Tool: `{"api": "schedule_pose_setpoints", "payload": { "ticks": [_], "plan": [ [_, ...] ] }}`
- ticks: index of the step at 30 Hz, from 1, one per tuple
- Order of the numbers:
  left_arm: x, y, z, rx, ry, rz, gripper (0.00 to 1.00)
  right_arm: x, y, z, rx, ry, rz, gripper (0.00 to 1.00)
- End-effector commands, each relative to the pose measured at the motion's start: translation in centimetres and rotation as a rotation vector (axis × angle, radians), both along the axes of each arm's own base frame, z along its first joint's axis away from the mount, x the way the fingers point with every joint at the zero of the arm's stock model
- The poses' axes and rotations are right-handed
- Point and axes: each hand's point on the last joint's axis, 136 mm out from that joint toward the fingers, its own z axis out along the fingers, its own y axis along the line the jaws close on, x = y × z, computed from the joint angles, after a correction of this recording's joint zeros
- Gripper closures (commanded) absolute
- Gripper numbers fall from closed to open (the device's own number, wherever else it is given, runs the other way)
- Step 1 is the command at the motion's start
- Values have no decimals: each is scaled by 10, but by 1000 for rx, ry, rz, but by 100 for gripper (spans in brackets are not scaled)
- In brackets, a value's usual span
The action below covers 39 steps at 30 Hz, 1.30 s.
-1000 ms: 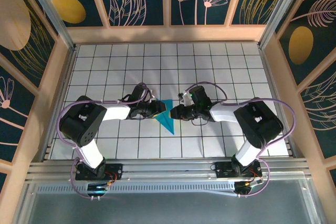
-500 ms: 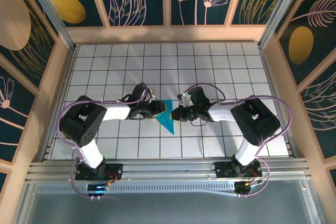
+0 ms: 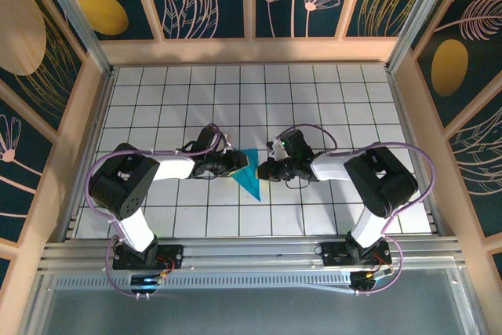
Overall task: Fold a paper plane with a square sheet of paper (fold left side to right side)
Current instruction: Fourth fold the wing at the center of the table.
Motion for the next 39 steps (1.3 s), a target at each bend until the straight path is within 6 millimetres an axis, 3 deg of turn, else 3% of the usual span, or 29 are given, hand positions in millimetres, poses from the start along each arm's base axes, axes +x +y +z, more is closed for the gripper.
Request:
{"api": "schedule_pose_setpoints", "payload": {
  "ticks": [1, 6, 11, 17, 22, 30, 39],
  "plan": [
    [-19, 25, -40, 139, 93, 23, 58, 4, 1, -5, -33, -13, 2, 100],
    [-18, 24, -41, 138, 94, 21, 58, 0, 2, -5, -19, -3, 18, 100],
    [-18, 24, -43, 140, 97, 21, 58, -4, 9, 11, 65, -15, 40, 100],
    [-19, 25, -44, 146, 100, 21, 58, -3, 16, 33, 141, -47, 52, 82],
    [-18, 25, -43, 146, 97, 20, 58, 0, 17, 32, 136, -50, 47, 73],
    [-18, 25, -42, 147, 96, 20, 58, 2, 16, 16, 79, -29, 39, 74],
    [-18, 25, -41, 147, 93, 20, 58, 3, 15, 10, 54, -20, 41, 81]
  ]
}}
